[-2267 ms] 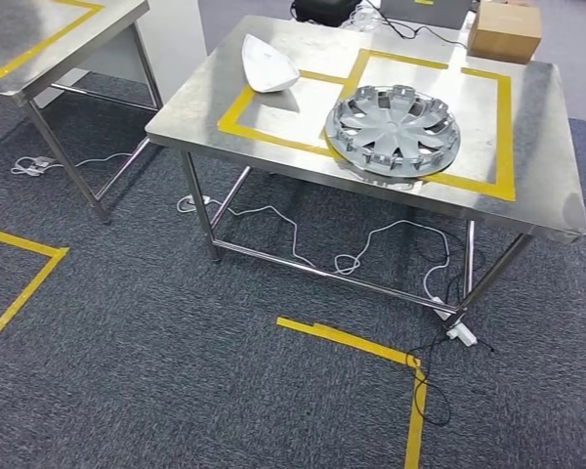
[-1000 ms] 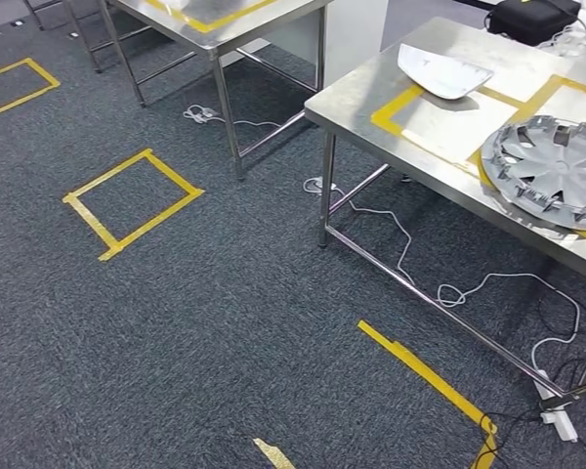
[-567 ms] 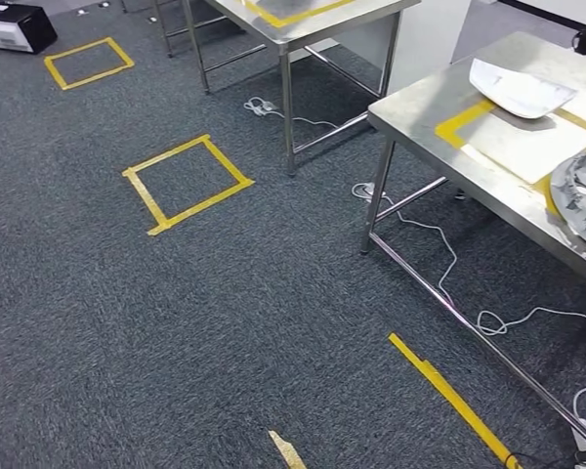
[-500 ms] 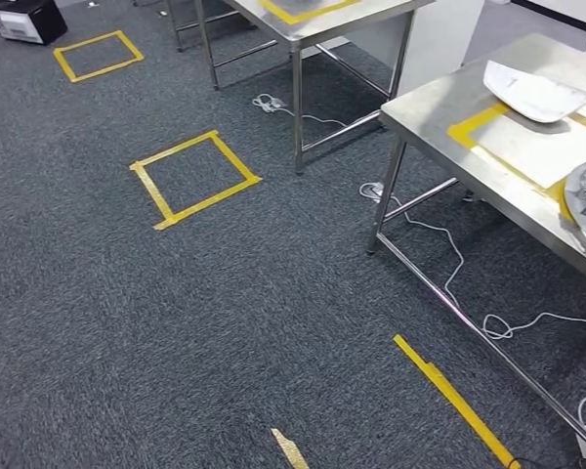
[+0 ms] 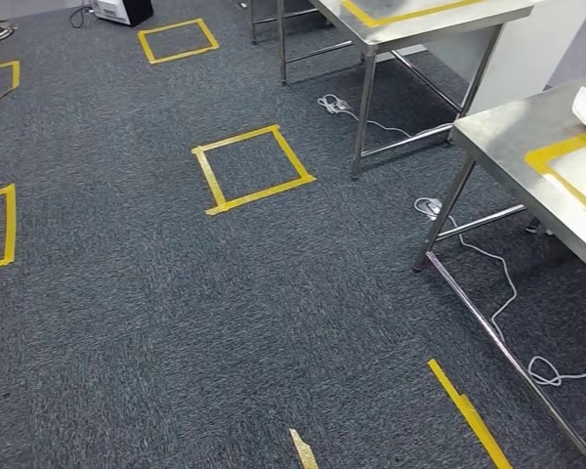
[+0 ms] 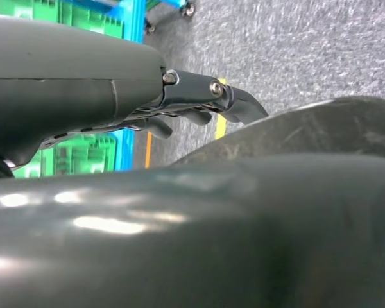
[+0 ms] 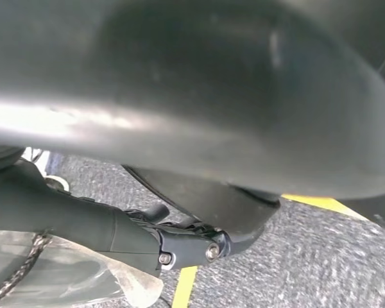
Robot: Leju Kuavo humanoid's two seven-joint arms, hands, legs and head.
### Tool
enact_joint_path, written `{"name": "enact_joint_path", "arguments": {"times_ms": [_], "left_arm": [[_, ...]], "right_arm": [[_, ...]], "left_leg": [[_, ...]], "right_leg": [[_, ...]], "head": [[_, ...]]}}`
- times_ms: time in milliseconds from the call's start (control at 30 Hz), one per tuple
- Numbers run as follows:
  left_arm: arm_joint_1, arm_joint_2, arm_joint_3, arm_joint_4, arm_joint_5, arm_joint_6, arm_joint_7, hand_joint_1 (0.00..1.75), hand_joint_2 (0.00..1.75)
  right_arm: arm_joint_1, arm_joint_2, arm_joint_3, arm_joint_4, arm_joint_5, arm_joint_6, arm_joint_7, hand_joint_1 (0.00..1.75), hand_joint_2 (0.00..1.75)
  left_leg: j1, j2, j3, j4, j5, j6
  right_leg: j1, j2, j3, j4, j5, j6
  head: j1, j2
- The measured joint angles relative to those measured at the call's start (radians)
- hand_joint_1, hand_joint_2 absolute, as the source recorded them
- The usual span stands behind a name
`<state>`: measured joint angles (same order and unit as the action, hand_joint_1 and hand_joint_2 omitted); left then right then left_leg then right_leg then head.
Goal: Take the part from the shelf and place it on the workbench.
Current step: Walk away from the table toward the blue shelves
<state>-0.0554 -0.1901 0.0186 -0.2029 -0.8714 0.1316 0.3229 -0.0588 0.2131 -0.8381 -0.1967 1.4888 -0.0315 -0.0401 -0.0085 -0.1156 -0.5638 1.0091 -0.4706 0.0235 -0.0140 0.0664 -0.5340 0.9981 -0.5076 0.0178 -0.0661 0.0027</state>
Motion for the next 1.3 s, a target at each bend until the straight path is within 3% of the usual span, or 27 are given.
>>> {"name": "enact_joint_path", "arguments": {"times_ms": [33,100,167,200,233,267,333,367,400,467,533,600,667,700,733,767,800,833,900,967,1033,1067,1133,1167,1233,1267,1300], "left_arm": [[0.000,0.000,0.001,0.000,-0.002,0.000,-0.001,0.00,0.00],[0.000,0.001,0.003,0.000,-0.007,0.000,-0.001,0.00,0.00],[-0.001,0.002,0.003,0.000,-0.012,-0.001,-0.002,0.00,0.00],[-0.002,0.003,0.003,0.000,-0.015,-0.001,-0.005,0.00,0.00],[-0.003,0.004,0.004,0.000,-0.017,-0.001,-0.010,0.00,0.00],[-0.003,0.005,0.004,0.000,-0.022,-0.001,-0.017,0.00,0.00],[-0.003,0.007,0.004,0.000,-0.039,-0.003,-0.032,0.00,0.00],[-0.002,0.008,0.003,0.000,-0.050,-0.005,-0.036,0.00,0.00],[-0.003,0.009,0.002,0.000,-0.061,-0.009,-0.038,0.00,0.00],[-0.001,0.011,-0.001,0.000,-0.079,-0.019,-0.040,0.00,0.00],[0.002,0.012,-0.004,0.000,-0.095,-0.027,-0.044,0.00,0.00],[0.000,0.014,-0.011,0.000,-0.117,-0.034,-0.052,0.00,0.00],[-0.004,0.016,-0.025,0.000,-0.145,-0.038,-0.060,0.00,0.00],[-0.006,0.016,-0.034,0.000,-0.159,-0.039,-0.063,0.00,0.00],[-0.006,0.017,-0.043,0.000,-0.171,-0.040,-0.066,0.00,0.00],[-0.006,0.019,-0.052,0.000,-0.183,-0.040,-0.069,0.00,0.00],[-0.006,0.020,-0.061,0.000,-0.193,-0.040,-0.071,0.00,0.00],[-0.007,0.021,-0.069,0.000,-0.200,-0.040,-0.072,0.00,0.00],[-0.010,0.022,-0.083,0.000,-0.208,-0.040,-0.073,0.00,0.00],[-0.012,0.023,-0.093,0.000,-0.215,-0.042,-0.074,0.00,0.00],[-0.012,0.025,-0.102,0.000,-0.220,-0.047,-0.074,0.00,0.00],[-0.012,0.026,-0.105,0.000,-0.221,-0.049,-0.074,0.00,0.00],[-0.015,0.027,-0.106,0.000,-0.221,-0.053,-0.074,0.00,0.00],[-0.017,0.027,-0.106,0.000,-0.220,-0.055,-0.074,0.00,0.00],[-0.022,0.030,-0.106,0.000,-0.220,-0.057,-0.076,0.00,0.00],[-0.024,0.032,-0.106,0.000,-0.219,-0.058,-0.076,0.00,0.00],[-0.024,0.033,-0.106,0.000,-0.220,-0.059,-0.075,0.00,0.00]], "right_arm": [[0.000,0.001,0.001,0.000,0.000,-0.001,0.000,0.00,0.00],[-0.001,0.003,0.003,0.000,0.001,-0.004,0.002,0.00,0.00],[0.000,0.003,0.005,0.000,0.001,-0.005,0.002,0.00,0.00],[0.001,0.003,0.006,0.000,0.001,-0.005,0.002,0.00,0.00],[0.001,0.003,0.006,0.000,0.001,-0.005,0.002,0.00,0.00],[0.000,0.003,0.006,0.000,0.000,-0.005,0.001,0.00,0.00],[-0.003,0.003,0.005,0.000,-0.003,-0.008,-0.001,0.00,0.00],[-0.005,0.003,0.005,0.000,-0.005,-0.009,-0.002,0.00,0.00],[-0.006,0.002,0.005,0.000,-0.006,-0.010,-0.002,0.00,0.00],[-0.008,-0.001,0.004,0.000,-0.008,-0.008,-0.002,0.00,0.00],[-0.012,-0.003,0.001,0.000,-0.011,-0.007,-0.001,0.00,0.00],[-0.015,-0.004,-0.002,-0.001,-0.017,-0.013,-0.001,0.00,0.00],[-0.013,-0.004,-0.005,-0.001,-0.022,-0.017,0.000,0.00,0.00],[-0.010,-0.005,-0.007,-0.001,-0.024,-0.018,0.001,0.00,0.00],[-0.008,-0.006,-0.009,-0.001,-0.024,-0.017,0.003,0.00,0.00],[-0.007,-0.007,-0.010,-0.001,-0.026,-0.017,0.004,0.00,0.00],[-0.007,-0.008,-0.011,-0.001,-0.027,-0.016,0.005,0.00,0.00],[-0.006,-0.009,-0.012,-0.001,-0.028,-0.015,0.005,0.00,0.00],[-0.007,-0.010,-0.016,-0.001,-0.029,-0.014,0.005,0.00,0.00],[-0.007,-0.011,-0.019,-0.001,-0.033,-0.014,0.005,0.00,0.00],[-0.008,-0.011,-0.023,-0.001,-0.037,-0.013,0.007,0.00,0.00],[-0.009,-0.011,-0.024,-0.001,-0.039,-0.013,0.008,0.00,0.00],[-0.009,-0.011,-0.027,-0.001,-0.040,-0.011,0.011,0.00,0.00],[-0.008,-0.011,-0.028,-0.001,-0.039,-0.010,0.013,0.00,0.00],[-0.005,-0.012,-0.029,-0.001,-0.036,-0.010,0.018,0.00,0.00],[-0.005,-0.012,-0.029,-0.001,-0.032,-0.010,0.019,0.00,0.00],[-0.005,-0.012,-0.029,-0.001,-0.028,-0.011,0.019,0.00,0.00]], "left_leg": [[0.001,0.002,-0.003,0.004,-0.002,-0.005],[0.000,0.040,-0.024,0.052,-0.033,-0.016],[0.001,0.088,-0.078,0.174,-0.097,-0.025],[0.003,0.097,-0.107,0.236,-0.122,-0.028],[0.005,0.101,-0.124,0.276,-0.131,-0.031],[0.006,0.105,-0.123,0.278,-0.121,-0.032],[0.007,0.123,-0.069,0.177,-0.057,-0.030],[0.004,0.147,-0.035,0.112,-0.031,-0.027],[0.001,0.167,-0.010,0.057,-0.016,-0.022],[-0.006,0.186,0.006,0.014,-0.017,-0.011],[-0.005,0.166,0.001,0.009,-0.014,0.002],[-0.001,0.145,0.002,0.004,-0.010,0.016],[0.000,0.122,0.002,0.002,-0.007,0.025],[-0.001,0.110,0.001,0.003,-0.007,0.028],[-0.002,0.096,0.002,0.003,-0.007,0.029],[-0.003,0.082,0.003,0.003,-0.007,0.029],[-0.003,0.067,0.004,0.004,-0.007,0.029],[-0.004,0.052,0.007,0.004,-0.008,0.028],[-0.004,0.025,0.008,0.006,-0.010,0.024],[-0.002,0.004,0.002,0.007,-0.008,0.014],[0.002,-0.016,-0.004,0.007,-0.006,0.001],[0.002,-0.009,-0.007,0.013,-0.011,-0.004],[0.000,0.037,-0.033,0.074,-0.050,-0.013],[0.000,0.067,-0.059,0.133,-0.082,-0.018],[0.003,0.093,-0.110,0.253,-0.134,-0.026],[0.005,0.097,-0.117,0.279,-0.136,-0.029],[0.007,0.102,-0.108,0.268,-0.120,-0.031]], "right_leg": [[0.000,-0.011,0.001,-0.002,0.002,-0.006],[-0.002,-0.038,0.006,-0.008,0.004,-0.017],[0.000,-0.068,0.010,-0.009,0.000,-0.024],[0.001,-0.084,0.011,-0.009,-0.002,-0.026],[0.002,-0.100,0.013,-0.008,-0.004,-0.026],[0.002,-0.114,0.015,-0.008,-0.007,-0.025],[0.003,-0.138,0.022,-0.008,-0.012,-0.022],[0.004,-0.148,0.025,-0.008,-0.015,-0.019],[0.007,-0.158,0.027,-0.006,-0.019,-0.014],[0.013,-0.179,0.029,-0.005,-0.024,-0.004],[0.013,-0.195,0.030,-0.005,-0.029,0.005],[0.009,-0.158,0.013,0.030,-0.057,0.014],[0.006,-0.096,-0.044,0.146,-0.114,0.018],[0.006,-0.080,-0.081,0.216,-0.139,0.019],[0.006,-0.073,-0.112,0.268,-0.149,0.018],[0.006,-0.069,-0.129,0.287,-0.141,0.017],[0.005,-0.066,-0.126,0.264,-0.111,0.015],[0.005,-0.057,-0.105,0.206,-0.069,0.012],[0.001,-0.013,-0.048,0.071,-0.006,0.007],[0.000,0.015,-0.017,0.011,0.003,0.004],[0.001,-0.003,-0.009,0.003,0.004,-0.001],[0.001,-0.015,-0.006,-0.002,0.006,-0.006],[-0.001,-0.044,0.001,-0.010,0.007,-0.018],[0.001,-0.060,0.004,-0.011,0.005,-0.022],[0.003,-0.093,0.008,-0.011,0.000,-0.026],[0.003,-0.109,0.010,-0.011,-0.003,-0.025],[0.003,-0.123,0.012,-0.010,-0.005,-0.024]], "head": [[0.000,0.000],[-0.004,0.000],[-0.008,0.000],[-0.007,0.000],[-0.007,0.000],[-0.007,0.000],[-0.008,0.000],[-0.008,0.000],[-0.008,0.000],[-0.006,0.000],[-0.004,0.000],[-0.001,0.000],[0.002,0.000],[0.003,0.000],[0.003,0.000],[0.003,0.000],[0.003,0.000],[0.003,0.000],[0.002,0.000],[0.002,0.000],[0.001,0.000],[0.001,0.000],[-0.002,0.000],[-0.004,0.000],[-0.005,0.000],[-0.005,0.000],[-0.006,0.000]]}}
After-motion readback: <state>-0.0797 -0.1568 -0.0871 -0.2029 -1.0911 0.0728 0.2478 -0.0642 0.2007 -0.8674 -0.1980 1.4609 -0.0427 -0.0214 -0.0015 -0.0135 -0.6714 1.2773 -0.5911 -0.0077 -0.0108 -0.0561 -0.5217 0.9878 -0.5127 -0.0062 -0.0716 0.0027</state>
